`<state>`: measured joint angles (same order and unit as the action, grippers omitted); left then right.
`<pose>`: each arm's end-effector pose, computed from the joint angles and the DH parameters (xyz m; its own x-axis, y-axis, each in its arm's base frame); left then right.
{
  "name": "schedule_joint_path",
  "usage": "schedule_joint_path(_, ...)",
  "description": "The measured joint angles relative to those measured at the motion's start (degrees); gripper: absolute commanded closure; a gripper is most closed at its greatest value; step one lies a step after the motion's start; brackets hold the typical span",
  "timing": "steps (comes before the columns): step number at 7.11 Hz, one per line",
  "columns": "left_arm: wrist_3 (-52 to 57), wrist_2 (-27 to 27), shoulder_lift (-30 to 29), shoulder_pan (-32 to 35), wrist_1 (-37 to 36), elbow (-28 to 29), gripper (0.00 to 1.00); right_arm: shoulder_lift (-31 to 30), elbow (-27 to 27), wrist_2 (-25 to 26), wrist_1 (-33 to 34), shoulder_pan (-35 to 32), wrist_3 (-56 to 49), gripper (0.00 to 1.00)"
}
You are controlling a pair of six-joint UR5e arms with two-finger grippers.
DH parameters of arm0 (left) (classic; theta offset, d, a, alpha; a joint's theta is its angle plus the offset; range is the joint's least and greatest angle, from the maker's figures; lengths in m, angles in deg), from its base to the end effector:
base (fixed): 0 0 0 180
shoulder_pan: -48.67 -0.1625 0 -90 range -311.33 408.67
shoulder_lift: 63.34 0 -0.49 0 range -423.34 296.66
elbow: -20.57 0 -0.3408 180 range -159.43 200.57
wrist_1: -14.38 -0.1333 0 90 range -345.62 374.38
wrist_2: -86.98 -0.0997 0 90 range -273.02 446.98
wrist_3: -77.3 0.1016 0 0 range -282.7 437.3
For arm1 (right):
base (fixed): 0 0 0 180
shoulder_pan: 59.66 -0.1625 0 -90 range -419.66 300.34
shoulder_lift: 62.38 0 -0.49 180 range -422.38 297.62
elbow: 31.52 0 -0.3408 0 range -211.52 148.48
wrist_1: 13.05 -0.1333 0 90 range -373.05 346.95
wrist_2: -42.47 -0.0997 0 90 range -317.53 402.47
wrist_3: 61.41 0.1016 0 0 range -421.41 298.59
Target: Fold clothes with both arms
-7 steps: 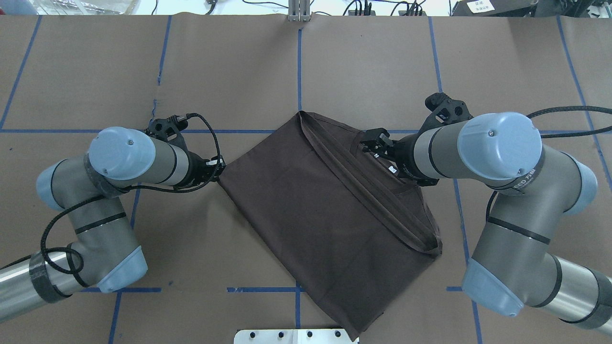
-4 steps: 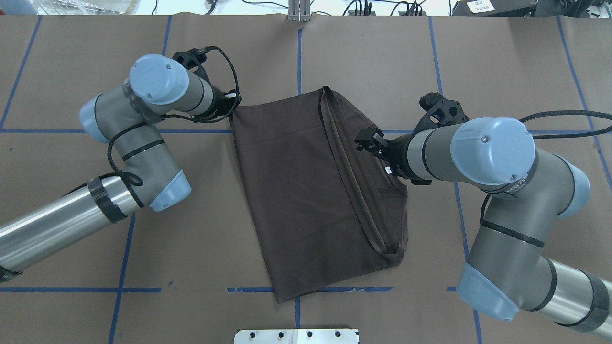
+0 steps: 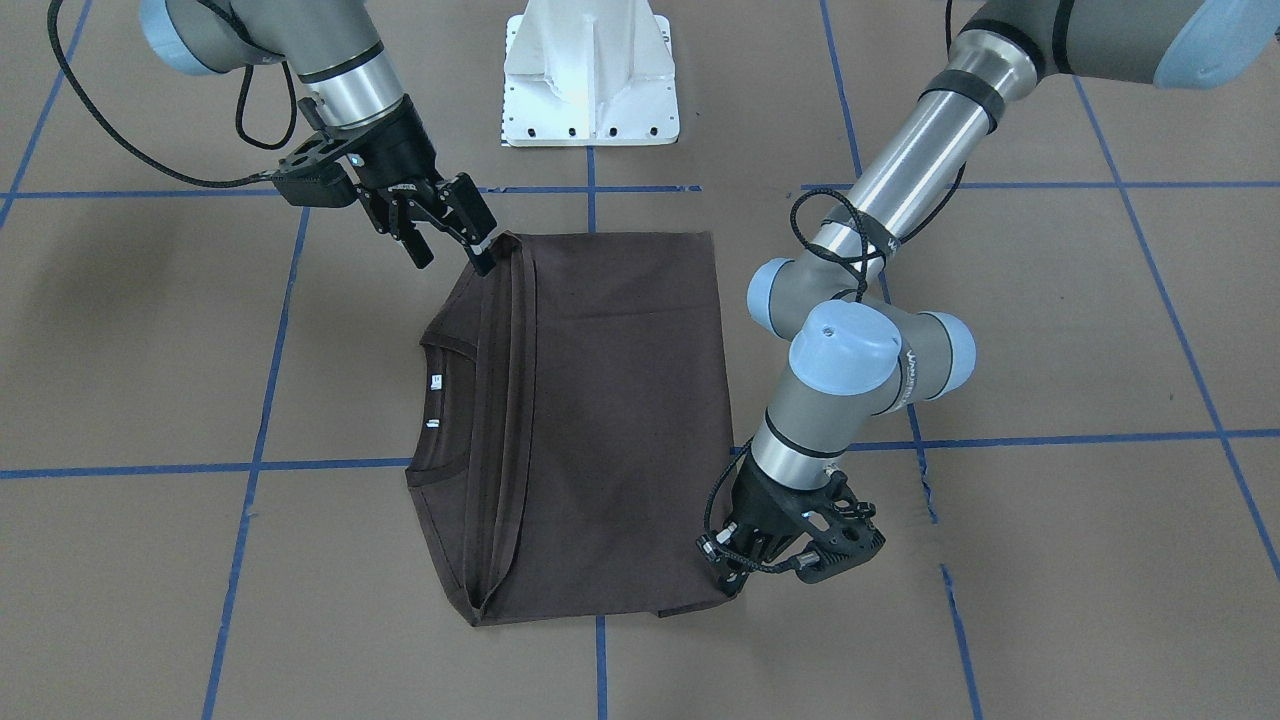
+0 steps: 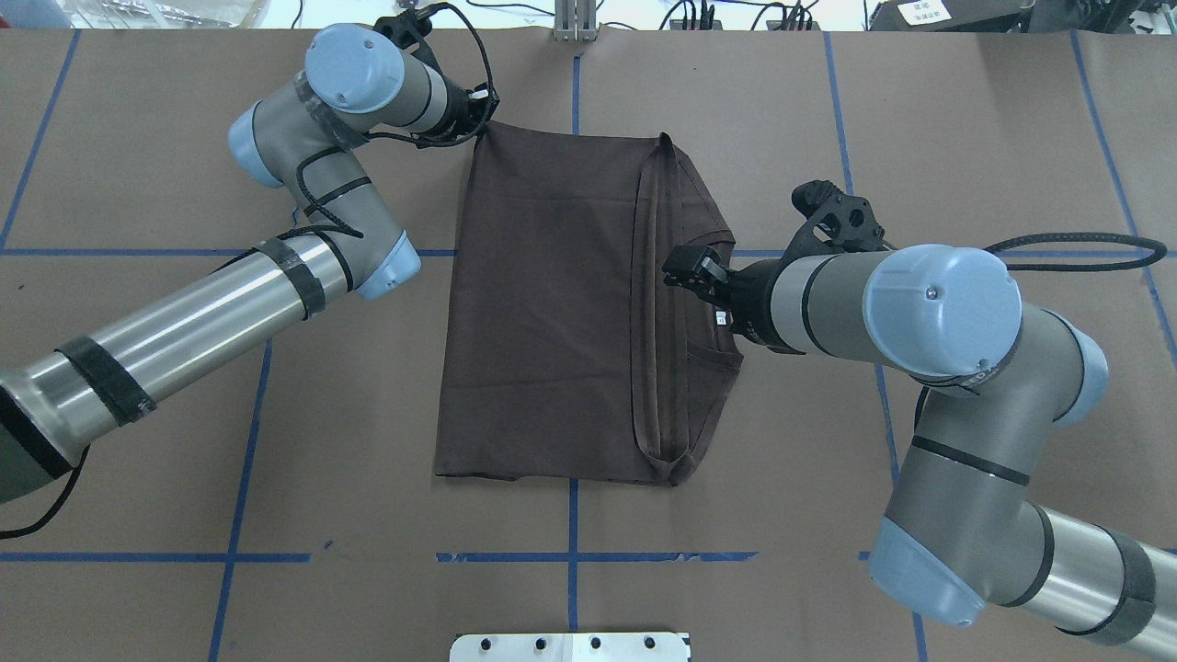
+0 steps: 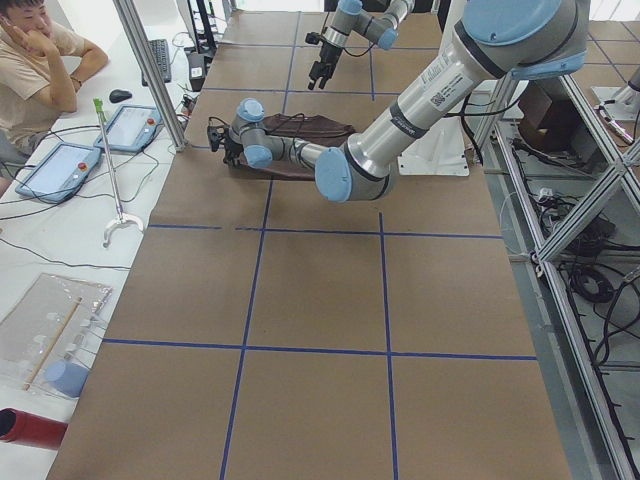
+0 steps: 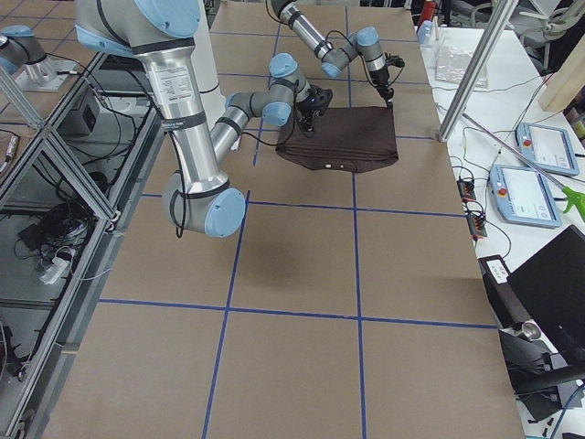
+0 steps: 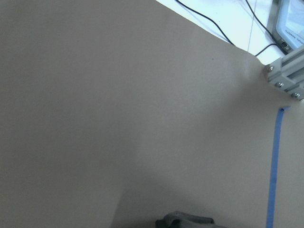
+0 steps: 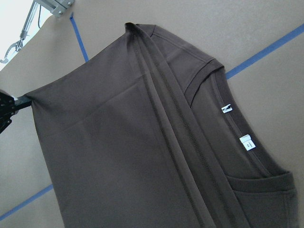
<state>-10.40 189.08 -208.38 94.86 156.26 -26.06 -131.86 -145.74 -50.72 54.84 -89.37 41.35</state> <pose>0.5205 -0.7044 0.3293 0.3312 -0.2886 -0.8983 0.5628 0.8246 -0.0574 -0.4112 -0.3816 0.3297 0.2335 0.3872 0.8919 -0.5147 0.8275 -0.2244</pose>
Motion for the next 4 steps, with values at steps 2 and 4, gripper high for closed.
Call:
schedule_joint_path(2, -0.62, 0.35, 3.01, 0.23, 1.05, -5.83, 0.57, 0.91, 2.13, 0.18, -2.42, 1.64, 0.24, 0.00)
schedule_joint_path(4, 3.31, 1.54, 15.84, -1.02, 7.30, -22.59, 0.01, 2.77, 3.93, 1.44, -1.91, 4.59, 0.00, 0.00)
